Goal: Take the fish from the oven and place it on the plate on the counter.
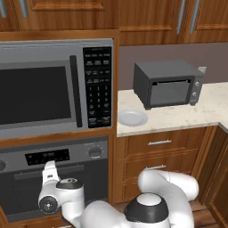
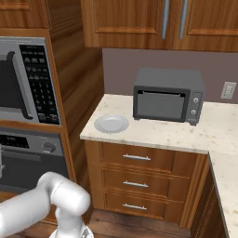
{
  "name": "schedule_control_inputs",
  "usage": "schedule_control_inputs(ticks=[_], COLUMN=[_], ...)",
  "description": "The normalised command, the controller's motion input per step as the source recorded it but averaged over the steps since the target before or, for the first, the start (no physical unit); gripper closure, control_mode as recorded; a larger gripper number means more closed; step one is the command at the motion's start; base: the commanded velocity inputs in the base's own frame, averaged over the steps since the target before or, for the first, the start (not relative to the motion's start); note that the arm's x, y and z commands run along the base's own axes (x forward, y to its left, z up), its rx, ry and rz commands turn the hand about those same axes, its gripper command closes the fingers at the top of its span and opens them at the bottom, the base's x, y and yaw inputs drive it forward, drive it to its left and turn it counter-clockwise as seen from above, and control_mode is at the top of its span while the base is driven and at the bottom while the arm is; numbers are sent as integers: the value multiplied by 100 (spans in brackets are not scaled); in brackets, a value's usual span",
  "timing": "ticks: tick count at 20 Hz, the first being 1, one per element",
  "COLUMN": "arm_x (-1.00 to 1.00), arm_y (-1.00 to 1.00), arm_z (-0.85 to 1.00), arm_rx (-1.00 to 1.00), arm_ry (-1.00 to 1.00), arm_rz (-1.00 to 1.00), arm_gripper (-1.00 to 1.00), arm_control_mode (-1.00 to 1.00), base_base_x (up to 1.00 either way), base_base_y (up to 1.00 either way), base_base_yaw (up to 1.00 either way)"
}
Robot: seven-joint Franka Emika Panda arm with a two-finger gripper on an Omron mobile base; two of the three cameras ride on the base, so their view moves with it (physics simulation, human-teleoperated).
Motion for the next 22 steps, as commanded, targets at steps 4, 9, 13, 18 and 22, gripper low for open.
schedule_control_inputs(ticks=[4, 9, 13, 18, 22], arm_x=[36, 35, 38, 31, 26], arm_y=[0, 0, 0, 4, 5], arm_z=[-27, -34, -29, -16, -18], arm_rx=[0, 0, 0, 0, 0], arm_ry=[-1, 0, 0, 0, 0], arm_rz=[1, 0, 0, 0, 0], arm_gripper=[-100, -100, -100, -100, -100], arm_control_mode=[-100, -100, -100, -100, -100], base_base_x=[0, 0, 0, 0, 0], base_base_y=[0, 0, 0, 0, 0], base_base_yaw=[0, 0, 0, 0, 0])
